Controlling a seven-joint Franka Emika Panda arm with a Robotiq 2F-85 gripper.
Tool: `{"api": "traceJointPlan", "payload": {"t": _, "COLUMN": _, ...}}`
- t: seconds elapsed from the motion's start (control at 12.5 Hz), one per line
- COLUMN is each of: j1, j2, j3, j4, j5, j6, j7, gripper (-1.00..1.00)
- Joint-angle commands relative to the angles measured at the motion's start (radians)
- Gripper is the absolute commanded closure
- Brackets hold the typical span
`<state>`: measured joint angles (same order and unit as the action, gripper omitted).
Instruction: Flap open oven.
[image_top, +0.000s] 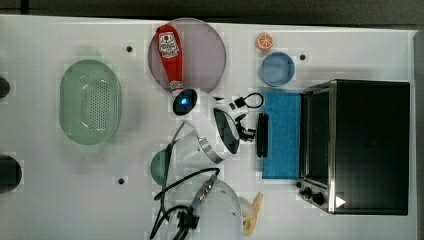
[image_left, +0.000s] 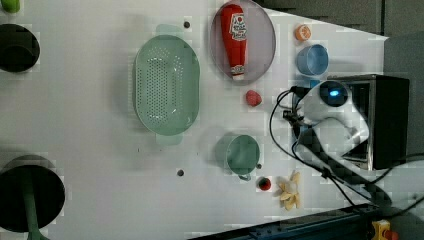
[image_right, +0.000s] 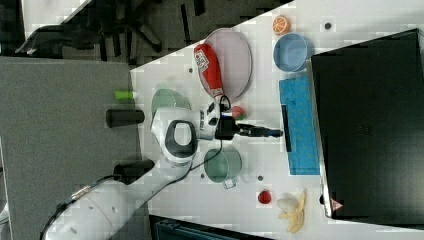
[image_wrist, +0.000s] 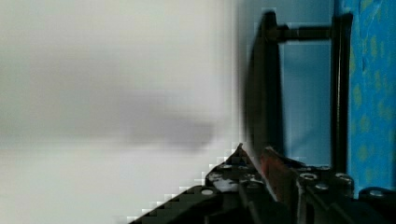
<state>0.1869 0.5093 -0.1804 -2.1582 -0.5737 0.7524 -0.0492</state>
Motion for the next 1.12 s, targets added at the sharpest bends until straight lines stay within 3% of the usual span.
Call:
{"api": "traceJointPlan", "payload": {"t": 0.08, "j1": -0.001, "j2": -0.152, "j3": 0.001, "j4": 0.035, "j5": 0.218, "j6": 0.032, "j7": 0.050, "gripper": 0.65}}
{"api": "traceJointPlan", "payload": {"t": 0.32, "j1": -0.009, "j2": -0.285, "j3": 0.000, "j4": 0.040, "j5": 0.544, "j6": 0.023, "j7": 0.050, "gripper": 0.65}}
{"api": "traceJointPlan", "payload": {"t": 0.48, "j1": -0.011, "j2": -0.364, "j3": -0.003, "j4": 0.059, "j5": 0.670, "j6": -0.006, "j7": 0.055, "gripper": 0.65}}
{"api": "traceJointPlan", "payload": {"t": 0.88, "j1": -0.012, "j2": -0.524, "j3": -0.013, "j4": 0.193, "j5": 0.684, "j6": -0.333, "j7": 0.107, "gripper": 0.65}}
{"api": "traceJointPlan", "payload": {"t": 1.12, "j1": -0.014, "j2": -0.574, "j3": -0.017, "j4": 0.301, "j5": 0.621, "j6": -0.548, "j7": 0.193, "gripper": 0.65}}
